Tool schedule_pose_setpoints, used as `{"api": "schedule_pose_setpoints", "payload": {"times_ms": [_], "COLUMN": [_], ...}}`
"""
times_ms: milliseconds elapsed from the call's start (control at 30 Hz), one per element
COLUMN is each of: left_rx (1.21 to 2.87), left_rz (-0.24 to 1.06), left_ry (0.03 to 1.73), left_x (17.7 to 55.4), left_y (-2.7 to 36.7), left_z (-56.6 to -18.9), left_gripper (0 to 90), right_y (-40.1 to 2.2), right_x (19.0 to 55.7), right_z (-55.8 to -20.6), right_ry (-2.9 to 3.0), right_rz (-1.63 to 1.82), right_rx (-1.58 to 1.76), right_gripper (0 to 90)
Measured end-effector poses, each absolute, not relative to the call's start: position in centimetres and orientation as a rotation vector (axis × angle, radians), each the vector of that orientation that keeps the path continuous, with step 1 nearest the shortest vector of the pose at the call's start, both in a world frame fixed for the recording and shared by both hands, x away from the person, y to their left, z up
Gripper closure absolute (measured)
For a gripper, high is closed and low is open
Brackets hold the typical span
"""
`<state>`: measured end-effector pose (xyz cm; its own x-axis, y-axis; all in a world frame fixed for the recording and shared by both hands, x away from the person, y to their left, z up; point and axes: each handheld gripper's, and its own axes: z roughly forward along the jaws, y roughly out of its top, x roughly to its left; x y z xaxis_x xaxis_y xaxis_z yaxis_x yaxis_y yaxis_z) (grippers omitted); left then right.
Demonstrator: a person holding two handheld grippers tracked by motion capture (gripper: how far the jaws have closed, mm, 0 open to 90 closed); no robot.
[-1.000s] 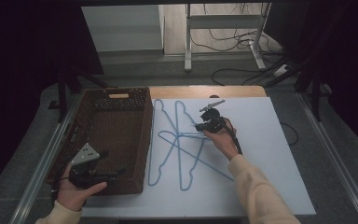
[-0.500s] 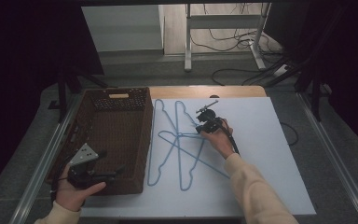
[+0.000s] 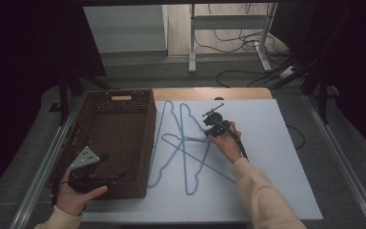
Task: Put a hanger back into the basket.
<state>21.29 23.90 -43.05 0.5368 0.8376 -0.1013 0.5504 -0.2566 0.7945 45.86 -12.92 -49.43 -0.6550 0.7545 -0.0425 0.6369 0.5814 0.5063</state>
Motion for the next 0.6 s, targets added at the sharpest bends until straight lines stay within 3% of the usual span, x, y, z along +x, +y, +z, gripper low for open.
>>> {"api": "schedule_pose_setpoints", "payload": {"times_ms": [333,600], "left_rx": [1.947,1.945], "left_rz": [0.438,0.439], "left_ry": [1.126,1.125], "left_x": [21.3,21.3], "left_y": [23.9,23.9], "left_z": [-43.0,-43.0], "left_gripper": [15.0,15.0], "right_y": [-13.0,-11.7], "right_x": [45.6,45.2], "right_z": [-49.2,-49.4], "right_ry": [2.586,2.67], "right_rz": [0.75,0.804], "right_rx": [1.112,0.952], "right_gripper": [89.3,72.1]}}
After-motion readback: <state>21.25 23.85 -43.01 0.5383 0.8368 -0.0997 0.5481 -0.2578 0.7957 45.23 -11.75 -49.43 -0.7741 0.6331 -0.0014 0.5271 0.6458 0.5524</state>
